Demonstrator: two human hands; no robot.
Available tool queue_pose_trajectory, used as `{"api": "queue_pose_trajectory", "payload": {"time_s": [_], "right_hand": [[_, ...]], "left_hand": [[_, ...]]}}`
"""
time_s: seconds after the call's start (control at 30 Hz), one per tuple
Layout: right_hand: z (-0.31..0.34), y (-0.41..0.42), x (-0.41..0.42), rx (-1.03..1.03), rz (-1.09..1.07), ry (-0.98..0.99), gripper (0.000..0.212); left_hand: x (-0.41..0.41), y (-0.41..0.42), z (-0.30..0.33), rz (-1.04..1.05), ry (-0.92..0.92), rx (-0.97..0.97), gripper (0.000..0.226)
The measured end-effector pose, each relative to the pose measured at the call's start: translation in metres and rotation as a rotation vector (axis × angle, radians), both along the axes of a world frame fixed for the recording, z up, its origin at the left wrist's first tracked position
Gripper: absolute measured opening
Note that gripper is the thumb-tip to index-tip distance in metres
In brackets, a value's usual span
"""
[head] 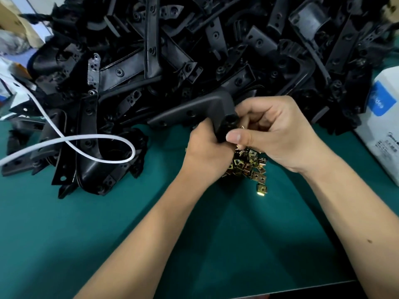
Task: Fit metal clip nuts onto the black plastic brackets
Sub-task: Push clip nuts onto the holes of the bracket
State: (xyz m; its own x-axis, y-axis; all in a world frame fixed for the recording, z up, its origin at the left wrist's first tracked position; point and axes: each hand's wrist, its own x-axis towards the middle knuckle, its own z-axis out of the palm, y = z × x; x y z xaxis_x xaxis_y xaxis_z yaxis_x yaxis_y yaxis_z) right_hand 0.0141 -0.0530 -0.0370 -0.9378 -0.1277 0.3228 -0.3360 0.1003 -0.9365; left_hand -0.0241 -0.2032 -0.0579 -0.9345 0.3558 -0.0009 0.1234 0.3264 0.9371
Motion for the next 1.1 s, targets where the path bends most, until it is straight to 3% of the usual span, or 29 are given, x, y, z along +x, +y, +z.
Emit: {"api": "queue_pose_trajectory", "payload": {"time_s": [0.07,0.17,0.23,0.33,0.47,0.57,0.67,0.73,0.9,1.1], "right_hand": [[0.001,-0.002,0.000,-0.064,-0.020,-0.007,0.006],[0.002,0.000,-0.002,-0.298,-0.045,-0.111,0.014],[0.004,0.004,-0.003,-0.396,-0.065,-0.169,0.018],[0.005,0.008,-0.004,-0.409,-0.082,-0.201,0.021],[-0.002,0.002,-0.007,-0.299,-0.201,-0.193,0.014],[-0.009,-0.003,-0.009,-0.224,-0.313,-0.187,0.018],[-0.014,-0.007,-0.010,-0.225,-0.342,-0.199,0.014],[-0.015,-0.009,-0.010,-0.258,-0.324,-0.223,0.008],[-0.015,-0.009,-0.010,-0.281,-0.278,-0.250,0.017],[-0.015,-0.011,-0.009,-0.265,-0.220,-0.223,0.013]], "left_hand": [[-0.001,-0.001,0.000,0.027,0.047,0.028,0.032],[-0.006,-0.007,0.008,-0.101,0.071,0.222,0.019],[-0.010,-0.015,0.010,-0.231,-0.031,0.410,0.005],[-0.013,-0.021,0.011,-0.229,-0.250,0.616,0.019],[-0.014,-0.018,0.010,-0.065,-0.364,0.638,0.017],[-0.016,-0.017,0.011,0.043,-0.468,0.696,0.033],[-0.017,-0.018,0.009,0.131,-0.557,0.764,0.019],[-0.015,-0.016,0.009,0.142,-0.555,0.784,0.015],[-0.008,-0.013,0.010,0.128,-0.527,0.805,0.044],[-0.004,-0.011,0.013,0.002,-0.579,0.886,0.041]]}}
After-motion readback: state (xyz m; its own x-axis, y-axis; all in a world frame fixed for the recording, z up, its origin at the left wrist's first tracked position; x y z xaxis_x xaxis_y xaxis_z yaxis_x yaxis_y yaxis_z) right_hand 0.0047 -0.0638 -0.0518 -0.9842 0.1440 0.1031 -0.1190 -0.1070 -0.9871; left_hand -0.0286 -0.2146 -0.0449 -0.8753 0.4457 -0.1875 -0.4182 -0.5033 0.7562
